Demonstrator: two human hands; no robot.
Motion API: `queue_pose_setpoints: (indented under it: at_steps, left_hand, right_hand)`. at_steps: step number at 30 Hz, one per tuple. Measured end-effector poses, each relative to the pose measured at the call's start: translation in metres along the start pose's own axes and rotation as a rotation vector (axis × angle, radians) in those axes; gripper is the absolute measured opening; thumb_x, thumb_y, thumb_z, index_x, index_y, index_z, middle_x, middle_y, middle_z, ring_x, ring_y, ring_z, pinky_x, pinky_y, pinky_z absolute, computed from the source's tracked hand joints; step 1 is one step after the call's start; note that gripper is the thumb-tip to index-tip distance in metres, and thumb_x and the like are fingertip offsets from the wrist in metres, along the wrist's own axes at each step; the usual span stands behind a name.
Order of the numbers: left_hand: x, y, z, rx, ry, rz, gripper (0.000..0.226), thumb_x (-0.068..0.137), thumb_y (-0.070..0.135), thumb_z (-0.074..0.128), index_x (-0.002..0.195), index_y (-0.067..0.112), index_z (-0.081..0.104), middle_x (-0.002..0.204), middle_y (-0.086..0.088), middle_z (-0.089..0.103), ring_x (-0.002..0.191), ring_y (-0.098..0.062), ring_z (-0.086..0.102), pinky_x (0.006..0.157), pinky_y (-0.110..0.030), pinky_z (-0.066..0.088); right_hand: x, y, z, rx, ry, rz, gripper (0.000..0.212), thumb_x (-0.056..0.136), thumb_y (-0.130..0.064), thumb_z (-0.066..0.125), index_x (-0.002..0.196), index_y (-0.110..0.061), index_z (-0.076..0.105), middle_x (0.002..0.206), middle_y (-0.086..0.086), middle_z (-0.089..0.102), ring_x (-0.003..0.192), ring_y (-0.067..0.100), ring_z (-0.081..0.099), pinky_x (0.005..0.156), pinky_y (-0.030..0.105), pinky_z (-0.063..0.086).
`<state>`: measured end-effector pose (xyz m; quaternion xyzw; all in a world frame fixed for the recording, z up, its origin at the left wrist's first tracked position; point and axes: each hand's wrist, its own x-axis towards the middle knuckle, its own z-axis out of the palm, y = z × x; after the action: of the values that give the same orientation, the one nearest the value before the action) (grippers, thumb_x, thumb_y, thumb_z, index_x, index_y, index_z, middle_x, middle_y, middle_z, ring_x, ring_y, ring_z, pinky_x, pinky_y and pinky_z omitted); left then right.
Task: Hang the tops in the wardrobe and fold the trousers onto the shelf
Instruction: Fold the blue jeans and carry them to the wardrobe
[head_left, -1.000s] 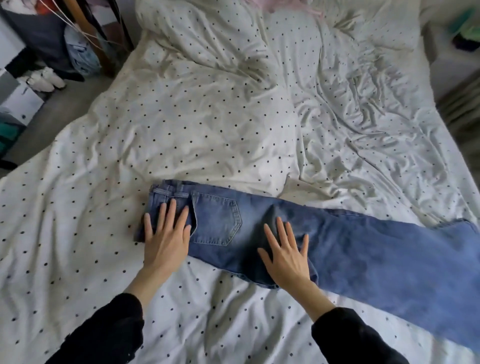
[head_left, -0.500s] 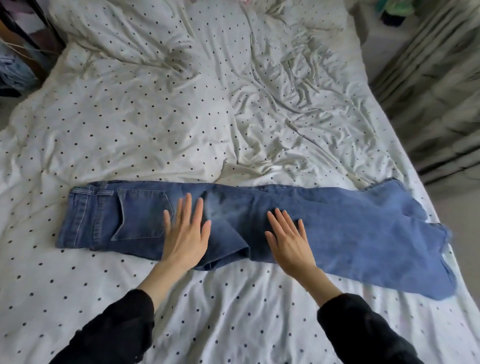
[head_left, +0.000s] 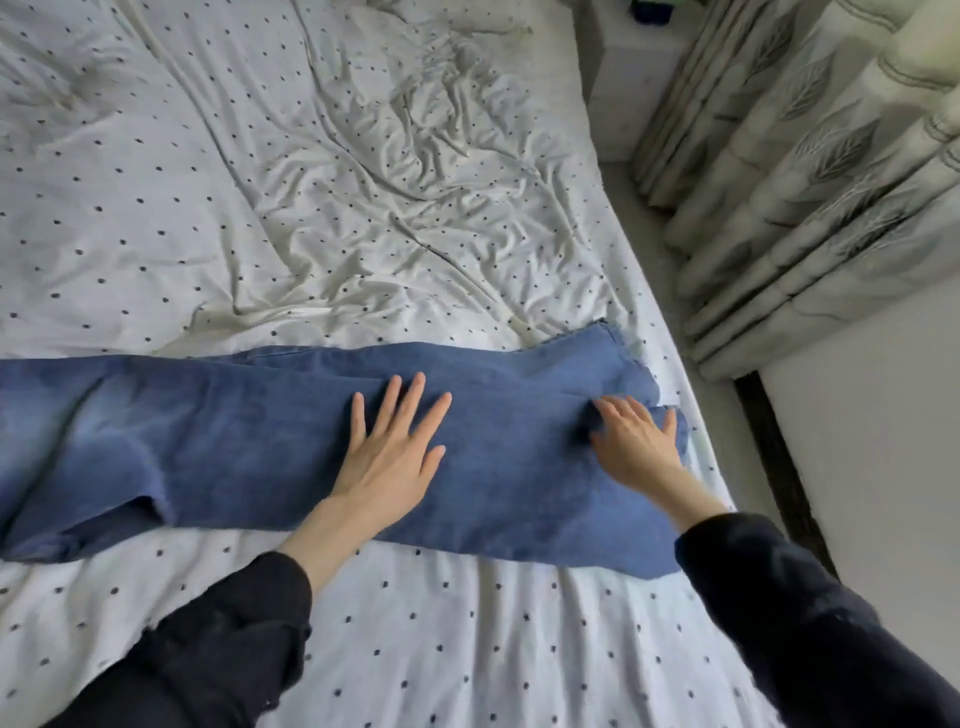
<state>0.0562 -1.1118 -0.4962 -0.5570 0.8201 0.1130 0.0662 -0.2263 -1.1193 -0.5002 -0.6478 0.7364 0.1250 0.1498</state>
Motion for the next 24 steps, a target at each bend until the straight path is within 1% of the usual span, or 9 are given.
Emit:
queue_pose_setpoints:
  at_steps: [2,5,9,12,15,17,20,22,24]
  left_hand:
    - [0.013,0.021,0.006,-0.018,0.042,-0.038,0.055,0.098,0.035,0.04,0.149,0.023,0.022,0.158,-0.009,0.008,0.145,-0.031,0.006,0.11,-0.062,0.005]
    - [0.021,0.038,0.01,0.037,0.045,-0.075,0.059,0.086,0.031,0.063,0.139,0.017,0.044,0.146,-0.017,0.038,0.136,-0.037,0.034,0.099,-0.071,0.022]
    - [0.032,0.043,0.002,0.09,0.149,-0.133,0.055,0.077,0.026,0.075,0.126,0.011,0.057,0.117,-0.018,0.059,0.112,-0.036,0.057,0.093,-0.073,0.028]
    - [0.043,0.05,0.0,0.086,0.175,-0.135,0.048,0.084,0.03,0.066,0.126,0.009,0.057,0.111,-0.016,0.06,0.105,-0.034,0.059,0.094,-0.073,0.028]
    - [0.055,0.058,0.001,0.041,0.203,-0.112,0.05,0.092,0.042,0.036,0.128,0.012,0.052,0.111,-0.011,0.059,0.104,-0.028,0.058,0.097,-0.07,0.027]
    - [0.063,0.067,-0.001,-0.009,0.238,-0.11,0.054,0.091,0.043,0.029,0.131,0.012,0.049,0.115,-0.009,0.058,0.107,-0.026,0.054,0.098,-0.07,0.028]
    - [0.071,0.075,-0.003,-0.014,0.298,-0.1,0.056,0.091,0.042,0.03,0.139,0.015,0.039,0.139,-0.016,0.044,0.128,-0.033,0.041,0.101,-0.068,0.025]
    - [0.075,0.078,0.001,0.023,0.323,-0.074,0.056,0.09,0.042,0.031,0.141,0.018,0.034,0.15,-0.019,0.029,0.136,-0.037,0.028,0.104,-0.067,0.019]
    - [0.076,0.083,0.01,0.066,0.32,-0.043,0.056,0.09,0.043,0.032,0.141,0.02,0.034,0.152,-0.018,0.027,0.138,-0.037,0.026,0.104,-0.067,0.016]
  right_hand:
    - [0.015,0.021,-0.001,-0.002,-0.06,-0.047,0.057,0.091,-0.042,0.05,0.142,-0.022,0.033,0.145,-0.001,0.037,0.139,0.019,0.025,0.112,0.061,0.008]
    - [0.036,0.039,-0.011,0.028,-0.164,-0.071,0.061,0.083,-0.058,0.056,0.131,-0.022,0.046,0.132,0.002,0.047,0.131,0.023,0.037,0.108,0.056,0.019]
    - [0.051,0.055,-0.023,-0.021,-0.182,-0.127,0.038,0.084,-0.044,0.061,0.115,-0.024,0.055,0.122,0.003,0.049,0.122,0.024,0.042,0.095,0.042,0.034]
    - [0.056,0.069,-0.035,0.031,-0.195,-0.133,0.022,0.086,-0.036,0.061,0.102,-0.022,0.056,0.115,0.007,0.056,0.115,0.027,0.048,0.087,0.035,0.039]
    - [0.067,0.082,-0.065,0.125,-0.2,-0.109,0.024,0.086,-0.04,0.063,0.088,-0.019,0.052,0.1,0.007,0.06,0.092,0.026,0.054,0.071,0.029,0.038]
    - [0.083,0.084,-0.091,0.138,-0.132,-0.127,0.023,0.086,-0.041,0.063,0.085,-0.021,0.051,0.097,0.006,0.06,0.085,0.024,0.051,0.069,0.03,0.037]
    - [0.11,0.072,-0.123,0.08,0.019,-0.148,0.02,0.088,-0.04,0.061,0.086,-0.022,0.052,0.089,0.003,0.054,0.085,0.025,0.049,0.072,0.032,0.035]
    - [0.132,0.059,-0.126,-0.019,0.093,-0.165,0.013,0.09,-0.036,0.058,0.09,-0.023,0.056,0.088,0.002,0.055,0.091,0.026,0.054,0.083,0.036,0.032]
    - [0.15,0.052,-0.111,-0.065,0.121,-0.146,0.016,0.093,-0.029,0.053,0.106,-0.024,0.06,0.103,0.004,0.059,0.106,0.026,0.052,0.091,0.039,0.029]
